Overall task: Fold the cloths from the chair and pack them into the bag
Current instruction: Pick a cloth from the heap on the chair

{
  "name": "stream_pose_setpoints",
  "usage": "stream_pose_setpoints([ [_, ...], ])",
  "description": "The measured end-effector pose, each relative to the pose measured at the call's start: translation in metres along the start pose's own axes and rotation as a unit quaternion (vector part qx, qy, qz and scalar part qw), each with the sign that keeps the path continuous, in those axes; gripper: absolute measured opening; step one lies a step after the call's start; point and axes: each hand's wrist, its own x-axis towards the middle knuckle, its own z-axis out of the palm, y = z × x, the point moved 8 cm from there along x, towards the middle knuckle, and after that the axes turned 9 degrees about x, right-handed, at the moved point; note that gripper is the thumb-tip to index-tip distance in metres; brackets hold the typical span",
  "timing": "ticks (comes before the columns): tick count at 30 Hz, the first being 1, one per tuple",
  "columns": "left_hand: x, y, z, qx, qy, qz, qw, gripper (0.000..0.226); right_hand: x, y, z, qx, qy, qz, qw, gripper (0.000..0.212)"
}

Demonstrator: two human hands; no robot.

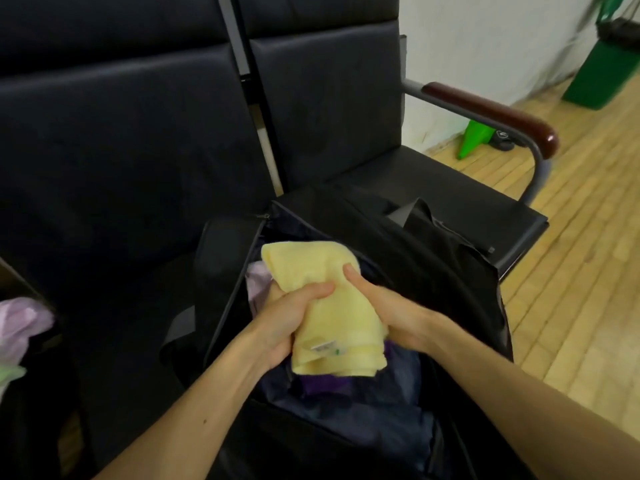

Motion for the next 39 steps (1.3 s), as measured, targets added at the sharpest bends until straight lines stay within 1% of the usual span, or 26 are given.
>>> stream_pose_setpoints([
  [1, 0.004, 0.004, 0.002, 0.001, -0.002, 0.006, 1.000, 0.046, -0.002, 0.000, 0.012, 0.069, -0.039, 0.001, 0.997, 0.070],
  [2, 0.008, 0.007, 0.000, 0.004, 0.000, 0.011, 1.000, 0.043, -0.002, -0.006, 0.015, 0.116, -0.042, -0.017, 0.992, 0.060],
  [3, 0.014, 0.009, -0.004, 0.008, 0.009, 0.019, 1.000, 0.042, 0.003, -0.016, 0.014, 0.139, -0.023, -0.061, 0.988, 0.052],
  [4, 0.021, 0.011, -0.011, 0.012, 0.024, 0.030, 0.999, 0.044, 0.008, -0.032, 0.008, 0.116, 0.017, -0.126, 0.985, 0.047],
  [5, 0.029, 0.011, -0.021, 0.022, 0.051, 0.044, 0.998, 0.045, 0.015, -0.049, 0.004, 0.047, 0.070, -0.195, 0.977, 0.048],
  [6, 0.035, 0.012, -0.033, 0.036, 0.086, 0.061, 0.994, 0.042, 0.020, -0.064, 0.005, -0.057, 0.119, -0.243, 0.961, 0.053],
  [7, 0.040, 0.012, -0.047, 0.063, 0.126, 0.081, 0.987, 0.036, 0.031, -0.073, 0.010, -0.166, 0.153, -0.262, 0.938, 0.063],
  [8, 0.042, 0.010, -0.060, 0.105, 0.159, 0.097, 0.977, 0.029, 0.045, -0.073, 0.013, -0.257, 0.179, -0.246, 0.917, 0.072],
  [9, 0.045, 0.006, -0.071, 0.150, 0.174, 0.105, 0.968, 0.026, 0.061, -0.068, 0.014, -0.320, 0.201, -0.213, 0.901, 0.077],
  [12, 0.055, -0.028, -0.102, 0.256, 0.159, 0.085, 0.950, 0.026, 0.095, -0.039, 0.010, -0.434, 0.238, -0.126, 0.860, 0.075],
  [14, 0.058, -0.042, -0.114, 0.281, 0.138, 0.077, 0.947, 0.023, 0.107, -0.023, 0.009, -0.468, 0.236, -0.097, 0.846, 0.072],
  [18, 0.045, -0.051, -0.126, 0.285, 0.111, 0.072, 0.949, 0.027, 0.110, -0.012, 0.024, -0.505, 0.204, -0.106, 0.832, 0.074],
  [20, 0.024, -0.058, -0.143, 0.280, 0.123, 0.056, 0.950, 0.029, 0.104, 0.000, 0.047, -0.514, 0.174, -0.108, 0.833, 0.075],
  [23, -0.015, -0.072, -0.179, 0.276, 0.154, 0.027, 0.949, 0.030, 0.095, 0.027, 0.093, -0.528, 0.126, -0.114, 0.832, 0.069],
  [26, -0.049, -0.072, -0.203, 0.300, 0.180, 0.000, 0.937, 0.033, 0.085, 0.047, 0.137, -0.501, 0.089, -0.110, 0.854, 0.066],
  [27, -0.053, -0.071, -0.206, 0.316, 0.182, -0.009, 0.931, 0.034, 0.082, 0.049, 0.143, -0.499, 0.089, -0.101, 0.856, 0.065],
  [29, -0.065, -0.066, -0.204, 0.347, 0.176, -0.034, 0.920, 0.043, 0.073, 0.052, 0.155, -0.529, 0.099, -0.082, 0.839, 0.067],
  [31, -0.078, -0.063, -0.193, 0.389, 0.149, -0.060, 0.907, 0.063, 0.058, 0.049, 0.164, -0.567, 0.106, -0.056, 0.815, 0.075],
  [32, -0.085, -0.059, -0.186, 0.420, 0.135, -0.063, 0.895, 0.073, 0.050, 0.048, 0.168, -0.582, 0.106, -0.043, 0.805, 0.079],
  [33, -0.097, -0.052, -0.179, 0.448, 0.126, -0.052, 0.884, 0.079, 0.038, 0.046, 0.176, -0.604, 0.102, -0.034, 0.790, 0.081],
  [34, -0.110, -0.043, -0.172, 0.463, 0.120, -0.028, 0.878, 0.079, 0.026, 0.043, 0.185, -0.625, 0.097, -0.038, 0.774, 0.078],
  [35, -0.124, -0.032, -0.168, 0.458, 0.118, 0.008, 0.881, 0.073, 0.014, 0.037, 0.197, -0.639, 0.089, -0.054, 0.762, 0.069],
  [36, -0.140, -0.020, -0.167, 0.439, 0.119, 0.047, 0.889, 0.062, 0.000, 0.032, 0.211, -0.642, 0.083, -0.081, 0.758, 0.059],
  [38, -0.178, -0.002, -0.182, 0.396, 0.140, 0.116, 0.900, 0.032, -0.030, 0.021, 0.246, -0.621, 0.074, -0.150, 0.766, 0.045],
  [39, -0.197, 0.002, -0.196, 0.384, 0.156, 0.134, 0.900, 0.021, -0.045, 0.018, 0.265, -0.601, 0.067, -0.184, 0.775, 0.041],
])
